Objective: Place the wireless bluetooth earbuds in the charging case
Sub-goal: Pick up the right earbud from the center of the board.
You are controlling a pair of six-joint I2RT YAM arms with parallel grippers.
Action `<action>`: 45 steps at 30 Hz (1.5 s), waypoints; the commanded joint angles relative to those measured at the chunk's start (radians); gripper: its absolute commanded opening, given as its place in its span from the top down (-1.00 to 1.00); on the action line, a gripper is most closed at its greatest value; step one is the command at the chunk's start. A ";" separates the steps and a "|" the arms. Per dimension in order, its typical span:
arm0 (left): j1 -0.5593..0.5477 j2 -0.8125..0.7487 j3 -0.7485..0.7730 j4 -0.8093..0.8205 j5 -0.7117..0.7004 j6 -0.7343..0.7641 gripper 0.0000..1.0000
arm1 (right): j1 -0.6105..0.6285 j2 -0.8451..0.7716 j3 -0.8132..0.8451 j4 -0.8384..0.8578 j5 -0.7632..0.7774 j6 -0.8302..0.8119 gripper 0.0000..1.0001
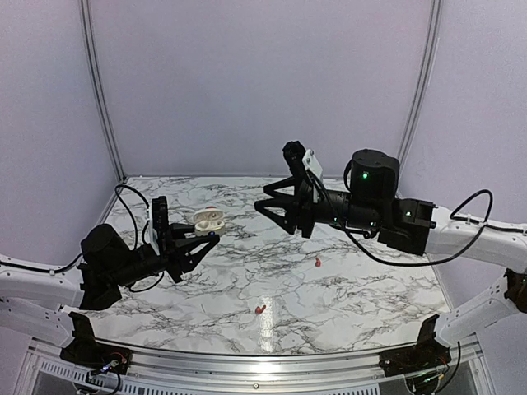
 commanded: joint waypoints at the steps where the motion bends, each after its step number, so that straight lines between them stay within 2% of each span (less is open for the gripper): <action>1: 0.009 -0.003 0.006 0.044 -0.004 -0.013 1.00 | -0.152 0.009 0.004 -0.167 -0.002 0.055 0.00; 5: 0.010 0.002 0.007 0.041 -0.018 -0.013 1.00 | -0.300 0.086 0.030 -0.267 0.006 0.064 0.01; 13: 0.015 0.019 0.012 0.034 -0.018 -0.018 1.00 | -0.440 0.335 0.185 -0.420 0.016 0.003 0.04; 19: 0.017 0.025 0.010 0.034 -0.016 -0.015 1.00 | -0.479 0.559 0.322 -0.488 0.047 -0.066 0.10; 22: 0.018 0.025 0.009 0.033 -0.016 -0.013 1.00 | -0.515 0.639 0.354 -0.477 0.014 -0.069 0.13; 29: 0.023 0.032 0.015 0.034 -0.009 -0.012 1.00 | -0.584 0.743 0.403 -0.438 -0.088 -0.057 0.19; 38: 0.026 0.036 0.016 0.034 -0.008 -0.014 1.00 | -0.586 0.875 0.498 -0.456 -0.102 -0.078 0.31; 45: 0.027 0.031 0.014 0.034 -0.010 -0.014 1.00 | -0.586 0.911 0.519 -0.450 -0.113 -0.085 0.37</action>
